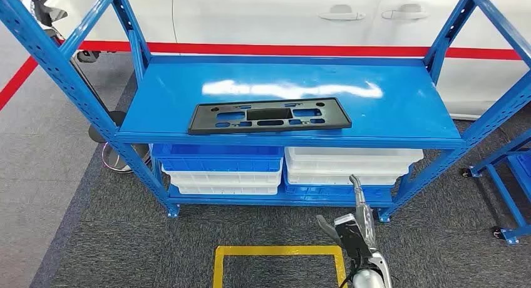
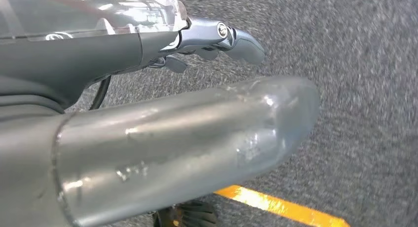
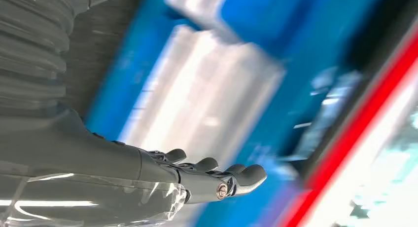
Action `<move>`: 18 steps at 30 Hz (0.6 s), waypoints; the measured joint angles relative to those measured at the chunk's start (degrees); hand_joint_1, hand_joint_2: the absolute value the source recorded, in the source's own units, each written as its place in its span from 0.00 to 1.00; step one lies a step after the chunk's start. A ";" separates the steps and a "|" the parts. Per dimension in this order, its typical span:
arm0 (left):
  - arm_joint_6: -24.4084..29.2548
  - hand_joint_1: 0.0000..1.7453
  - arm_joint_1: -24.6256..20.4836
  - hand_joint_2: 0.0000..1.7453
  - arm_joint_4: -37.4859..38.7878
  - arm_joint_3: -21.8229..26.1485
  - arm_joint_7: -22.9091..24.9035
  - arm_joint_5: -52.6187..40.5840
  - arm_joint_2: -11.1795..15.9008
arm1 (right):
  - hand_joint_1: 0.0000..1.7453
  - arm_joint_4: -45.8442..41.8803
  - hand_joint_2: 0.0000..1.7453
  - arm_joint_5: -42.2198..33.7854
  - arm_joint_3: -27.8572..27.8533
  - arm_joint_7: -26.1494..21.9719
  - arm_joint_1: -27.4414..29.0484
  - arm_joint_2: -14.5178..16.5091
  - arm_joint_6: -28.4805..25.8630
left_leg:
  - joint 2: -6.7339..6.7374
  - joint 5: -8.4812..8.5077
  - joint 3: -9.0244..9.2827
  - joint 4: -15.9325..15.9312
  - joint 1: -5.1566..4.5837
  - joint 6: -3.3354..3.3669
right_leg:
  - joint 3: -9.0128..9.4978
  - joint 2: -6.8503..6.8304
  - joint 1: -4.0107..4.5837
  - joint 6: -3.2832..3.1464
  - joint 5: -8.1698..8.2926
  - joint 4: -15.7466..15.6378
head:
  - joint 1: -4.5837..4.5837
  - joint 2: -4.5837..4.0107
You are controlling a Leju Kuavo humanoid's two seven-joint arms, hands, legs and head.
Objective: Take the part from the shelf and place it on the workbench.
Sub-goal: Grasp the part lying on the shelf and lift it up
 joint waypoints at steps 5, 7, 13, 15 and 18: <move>-0.71 0.00 -0.03 0.00 0.27 -0.94 0.15 -1.41 -0.01 | 0.00 -4.96 1.00 2.86 6.00 -0.37 -1.02 -0.09 -0.16 | 0.02 -0.08 -0.08 0.26 -0.10 0.17 | -0.04 0.08 -0.27 0.13 0.10 -0.09 | 0.00 0.00; -1.21 0.00 -0.05 0.00 0.28 -1.48 0.26 -2.31 -0.01 | 0.00 -6.92 1.00 4.24 9.02 -0.06 -1.55 -0.18 -0.16 | 0.02 -0.13 -0.16 0.39 -0.16 0.35 | -0.04 0.08 -0.38 0.27 0.17 -0.16 | 0.00 0.00; -2.67 0.00 -0.29 0.00 0.29 -2.85 0.90 -5.03 -0.09 | 0.00 -10.15 0.75 4.90 16.35 3.31 -2.78 -1.08 1.98 | 0.40 1.32 0.84 -2.33 0.51 1.84 | -2.49 -0.08 -0.28 1.12 -2.95 4.84 | 0.01 0.00; -3.19 0.00 -0.32 0.00 0.39 -3.11 1.39 -5.73 -0.10 | 0.00 -10.21 1.00 4.98 18.26 5.38 -3.01 -1.16 2.66 | 0.49 1.37 0.78 -2.41 0.52 1.95 | -6.45 -0.09 -0.36 1.39 -5.62 11.86 | 0.01 0.00; -3.83 0.00 -0.33 0.00 0.57 -3.38 2.18 -6.40 -0.11 | 0.00 -10.37 1.00 7.53 20.94 8.14 -3.09 -1.27 1.42 | 0.47 1.05 0.96 -2.19 0.62 1.58 | -7.22 -0.16 -0.76 1.69 -2.48 11.31 | 0.01 0.00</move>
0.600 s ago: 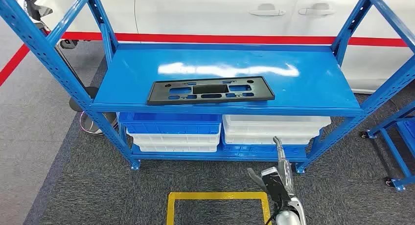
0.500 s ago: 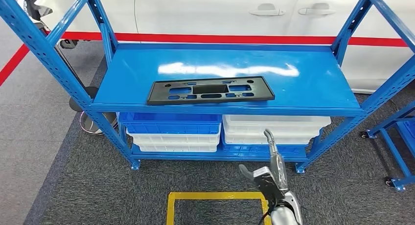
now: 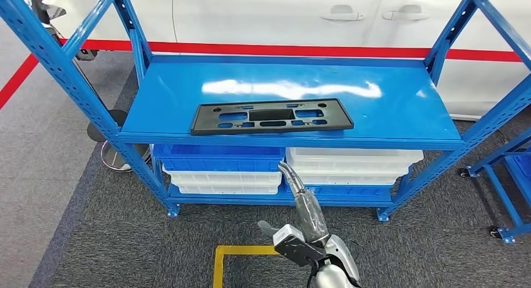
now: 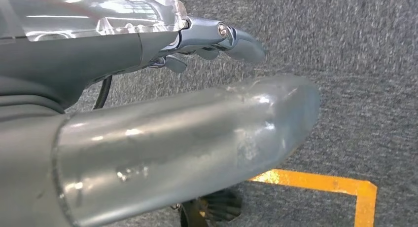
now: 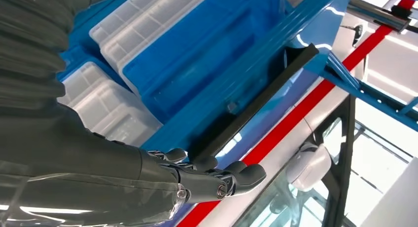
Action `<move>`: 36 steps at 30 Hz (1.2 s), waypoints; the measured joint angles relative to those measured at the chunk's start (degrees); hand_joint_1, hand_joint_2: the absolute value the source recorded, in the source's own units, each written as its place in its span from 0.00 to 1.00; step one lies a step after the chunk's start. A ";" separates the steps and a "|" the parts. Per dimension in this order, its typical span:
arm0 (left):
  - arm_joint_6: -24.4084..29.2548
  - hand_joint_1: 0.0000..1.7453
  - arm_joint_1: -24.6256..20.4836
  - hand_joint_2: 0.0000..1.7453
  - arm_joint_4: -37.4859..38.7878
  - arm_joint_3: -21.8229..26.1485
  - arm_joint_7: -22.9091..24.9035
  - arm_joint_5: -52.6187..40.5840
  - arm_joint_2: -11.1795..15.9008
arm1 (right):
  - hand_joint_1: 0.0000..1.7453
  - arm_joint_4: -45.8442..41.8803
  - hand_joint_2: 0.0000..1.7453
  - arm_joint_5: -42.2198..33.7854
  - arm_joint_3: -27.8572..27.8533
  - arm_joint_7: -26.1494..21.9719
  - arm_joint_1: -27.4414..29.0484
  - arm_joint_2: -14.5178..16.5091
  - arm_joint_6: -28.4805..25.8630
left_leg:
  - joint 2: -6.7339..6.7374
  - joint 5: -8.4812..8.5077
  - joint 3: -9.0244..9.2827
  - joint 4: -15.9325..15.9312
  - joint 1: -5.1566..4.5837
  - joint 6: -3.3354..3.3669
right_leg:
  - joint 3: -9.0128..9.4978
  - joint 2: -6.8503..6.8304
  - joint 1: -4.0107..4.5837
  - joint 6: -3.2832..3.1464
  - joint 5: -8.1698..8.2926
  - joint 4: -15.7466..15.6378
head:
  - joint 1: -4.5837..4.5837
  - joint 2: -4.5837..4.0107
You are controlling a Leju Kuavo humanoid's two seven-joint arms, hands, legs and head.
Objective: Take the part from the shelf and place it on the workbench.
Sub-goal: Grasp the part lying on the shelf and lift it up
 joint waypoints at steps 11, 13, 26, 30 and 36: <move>-0.77 0.00 -0.48 0.00 0.11 -0.86 0.87 -1.19 -0.10 | 0.00 -4.47 1.00 21.57 3.20 2.87 -0.59 -5.87 -9.80 | -0.15 -6.26 -4.35 10.30 0.20 -3.33 | 5.14 -0.55 0.23 -3.06 4.74 -11.86 | -0.02 0.00; -1.07 0.00 -0.48 0.00 0.13 -0.87 0.90 -1.38 -0.10 | 0.00 -5.50 1.00 25.58 3.41 2.98 -0.47 -8.93 -10.62 | -0.15 -8.24 -7.79 16.72 0.18 -3.37 | 5.27 -0.81 0.46 -3.28 4.59 -11.83 | -0.02 0.00; -3.91 0.00 -1.09 0.00 0.17 -0.95 1.08 -2.89 -0.04 | 0.00 -11.08 1.00 50.93 5.35 11.56 -2.73 -19.73 -15.17 | -0.52 0.45 -1.28 0.43 -0.49 0.54 | 2.76 -0.88 0.47 -0.76 0.16 -4.92 | 0.00 0.00; -5.90 0.00 -1.12 0.00 0.17 -0.95 1.09 -3.21 0.11 | 0.00 -10.55 1.00 55.68 6.47 15.47 -3.36 -18.16 -15.96 | -0.69 -0.01 -0.90 0.55 -0.66 0.73 | -1.98 -0.82 0.38 -0.65 -0.89 3.05 | -0.01 0.00; -6.74 0.00 -1.30 0.00 0.17 -0.95 1.55 -3.55 0.25 | 0.00 -9.77 1.00 55.68 7.13 15.38 -5.10 -17.79 -16.43 | -1.02 -1.50 0.02 0.71 -0.94 -0.82 | 4.76 -0.93 1.00 -1.99 4.85 -11.54 | 0.00 0.00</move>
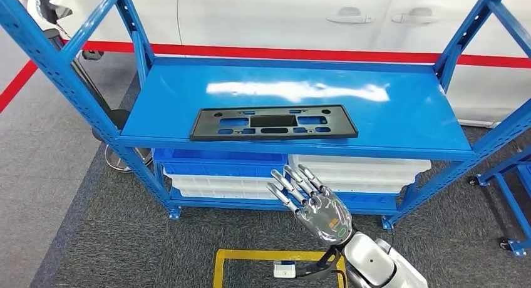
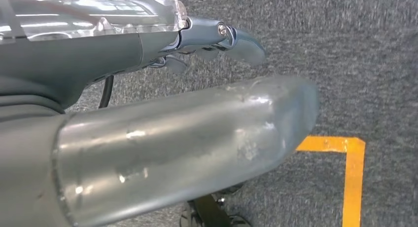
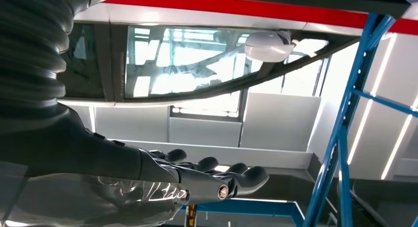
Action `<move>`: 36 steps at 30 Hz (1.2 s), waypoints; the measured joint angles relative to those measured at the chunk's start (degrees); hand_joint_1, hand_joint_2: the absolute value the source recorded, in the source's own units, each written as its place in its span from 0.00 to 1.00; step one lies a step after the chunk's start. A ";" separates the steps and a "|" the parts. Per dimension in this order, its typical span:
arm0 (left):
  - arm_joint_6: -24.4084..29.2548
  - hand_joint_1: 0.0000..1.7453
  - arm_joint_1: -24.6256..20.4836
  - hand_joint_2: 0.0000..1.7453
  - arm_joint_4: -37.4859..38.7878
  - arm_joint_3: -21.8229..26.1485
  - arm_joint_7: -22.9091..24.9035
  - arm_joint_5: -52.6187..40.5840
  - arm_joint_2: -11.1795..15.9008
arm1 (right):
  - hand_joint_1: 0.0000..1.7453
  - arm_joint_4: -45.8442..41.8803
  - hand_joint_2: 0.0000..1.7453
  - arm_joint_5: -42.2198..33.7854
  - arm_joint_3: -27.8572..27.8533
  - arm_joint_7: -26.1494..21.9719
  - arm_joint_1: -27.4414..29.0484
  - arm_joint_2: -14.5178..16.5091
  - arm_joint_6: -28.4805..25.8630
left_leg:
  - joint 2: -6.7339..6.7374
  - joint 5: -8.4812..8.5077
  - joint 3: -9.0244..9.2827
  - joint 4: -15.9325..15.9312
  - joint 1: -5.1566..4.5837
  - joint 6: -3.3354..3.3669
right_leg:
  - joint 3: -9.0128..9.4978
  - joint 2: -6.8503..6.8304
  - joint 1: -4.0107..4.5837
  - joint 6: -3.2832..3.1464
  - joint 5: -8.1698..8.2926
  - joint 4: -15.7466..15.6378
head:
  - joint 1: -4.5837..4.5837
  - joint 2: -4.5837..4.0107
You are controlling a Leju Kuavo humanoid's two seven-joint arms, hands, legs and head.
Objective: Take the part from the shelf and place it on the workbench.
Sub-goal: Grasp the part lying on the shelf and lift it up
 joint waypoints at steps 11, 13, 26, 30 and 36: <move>-0.51 0.00 0.03 0.00 0.00 0.00 0.15 -0.67 0.36 | 0.00 4.04 1.00 -3.31 0.40 -5.18 -1.11 -0.33 -0.19 | 0.43 1.97 -8.97 9.98 0.17 -1.80 | 6.07 -0.52 -0.53 -1.24 -4.27 -1.40 | -0.01 0.00; -0.50 0.00 0.08 0.00 0.03 0.00 0.23 -0.67 0.40 | 0.00 4.69 1.00 -3.42 0.46 -5.38 -1.31 -0.33 -0.22 | 0.42 5.09 -6.72 3.90 -0.13 -1.17 | 7.27 -0.47 -0.37 -0.63 -5.51 -1.39 | 0.00 0.00; -0.45 0.00 0.26 0.00 0.07 0.02 0.43 -0.39 0.46 | 0.00 7.41 1.00 -3.88 0.61 -5.76 -2.13 0.18 -0.43 | -0.77 0.27 1.48 -0.29 -0.14 1.80 | -5.17 0.02 -0.54 0.94 -4.88 10.52 | 0.01 0.00; -0.46 0.00 0.20 0.00 0.20 0.02 0.52 -0.40 0.46 | 0.00 8.11 1.00 -4.06 0.70 -5.83 -2.33 0.26 -0.44 | -0.96 -1.87 3.47 -0.12 -0.46 0.62 | -3.61 -0.09 0.13 -0.50 2.51 0.59 | -0.01 0.00; -0.50 0.00 -0.23 0.00 0.22 0.02 0.64 -0.51 0.55 | 0.00 8.69 1.00 -4.53 0.86 -5.92 -3.46 -0.08 -0.47 | -0.04 -5.68 0.09 8.76 -0.40 -1.41 | -0.79 -0.28 -0.21 -1.98 1.23 -0.32 | 0.00 0.00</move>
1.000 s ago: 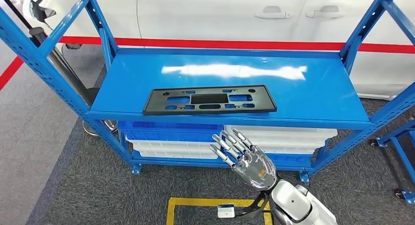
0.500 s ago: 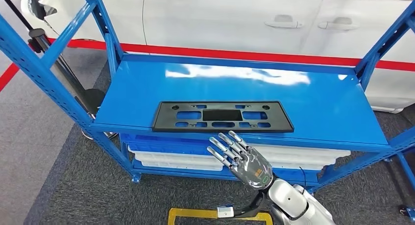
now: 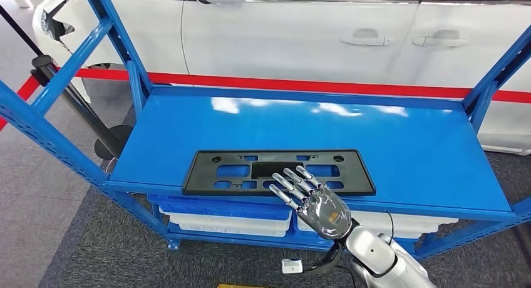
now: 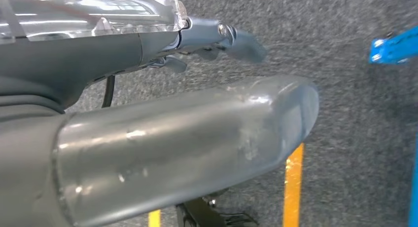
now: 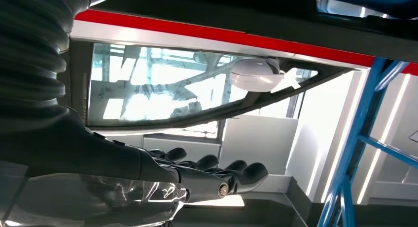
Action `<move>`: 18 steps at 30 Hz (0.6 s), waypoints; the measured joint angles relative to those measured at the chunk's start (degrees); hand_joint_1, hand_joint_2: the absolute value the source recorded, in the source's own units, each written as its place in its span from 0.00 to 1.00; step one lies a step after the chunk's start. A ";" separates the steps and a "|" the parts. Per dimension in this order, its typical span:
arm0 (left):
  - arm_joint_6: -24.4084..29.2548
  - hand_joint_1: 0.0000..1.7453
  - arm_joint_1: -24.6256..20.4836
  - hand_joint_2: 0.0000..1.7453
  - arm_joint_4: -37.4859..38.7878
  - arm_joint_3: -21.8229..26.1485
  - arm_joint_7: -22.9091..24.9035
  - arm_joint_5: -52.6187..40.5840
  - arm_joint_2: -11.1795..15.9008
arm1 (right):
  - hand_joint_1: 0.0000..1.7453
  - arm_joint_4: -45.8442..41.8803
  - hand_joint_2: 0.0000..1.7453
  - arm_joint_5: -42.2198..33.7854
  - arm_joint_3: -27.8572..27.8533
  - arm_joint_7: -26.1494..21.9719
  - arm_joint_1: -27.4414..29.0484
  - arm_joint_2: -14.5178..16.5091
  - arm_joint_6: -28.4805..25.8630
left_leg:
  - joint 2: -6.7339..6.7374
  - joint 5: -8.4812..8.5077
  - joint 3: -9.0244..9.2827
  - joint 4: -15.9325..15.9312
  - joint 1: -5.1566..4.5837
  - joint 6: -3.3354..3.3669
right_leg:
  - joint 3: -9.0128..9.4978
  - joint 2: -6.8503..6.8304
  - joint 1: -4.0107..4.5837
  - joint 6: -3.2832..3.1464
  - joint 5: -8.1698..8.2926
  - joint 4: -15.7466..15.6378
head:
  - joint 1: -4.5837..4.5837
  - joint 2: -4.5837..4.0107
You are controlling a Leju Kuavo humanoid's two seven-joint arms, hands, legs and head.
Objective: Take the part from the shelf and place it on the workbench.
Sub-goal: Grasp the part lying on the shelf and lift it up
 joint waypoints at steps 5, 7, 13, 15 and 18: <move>0.01 0.00 0.34 0.00 0.02 0.01 0.21 -0.07 0.10 | 0.00 0.67 1.00 -0.17 0.16 -0.23 -0.13 -0.08 0.01 | 0.11 2.11 -5.78 2.42 0.21 -0.50 | 2.29 0.02 0.00 0.04 -1.89 0.03 | -0.02 0.00; 0.03 0.00 0.38 0.00 0.05 0.03 0.04 -0.15 0.14 | 0.00 1.01 1.00 -0.15 0.19 -0.07 -0.29 -0.08 0.01 | 0.09 6.69 -4.20 -4.54 0.17 -0.04 | 3.28 0.05 0.03 0.37 -2.64 0.05 | -0.01 0.00; 0.24 0.00 0.22 0.00 0.13 0.09 -0.42 -0.19 0.15 | 0.00 2.01 1.00 0.05 0.47 0.43 -0.95 -0.02 0.00 | 0.26 8.95 -2.99 -8.08 0.24 2.31 | 3.59 0.16 0.36 2.05 -4.74 1.21 | 0.00 0.00; 0.23 0.00 0.01 0.00 0.13 0.09 -0.46 -0.23 0.11 | 0.00 2.27 1.00 0.06 0.51 0.54 -1.10 0.15 -0.01 | 0.25 9.07 -2.82 -8.41 0.39 2.77 | 1.01 0.28 0.12 2.38 -7.68 6.61 | 0.01 0.00; 0.08 0.00 -0.06 0.00 0.13 0.09 -0.51 -0.53 0.11 | 0.00 3.46 1.00 0.20 0.66 1.19 -1.19 0.42 -0.01 | 0.12 8.83 -2.76 -8.40 0.29 3.04 | -4.09 0.33 -0.26 2.65 -10.09 15.33 | 0.00 0.00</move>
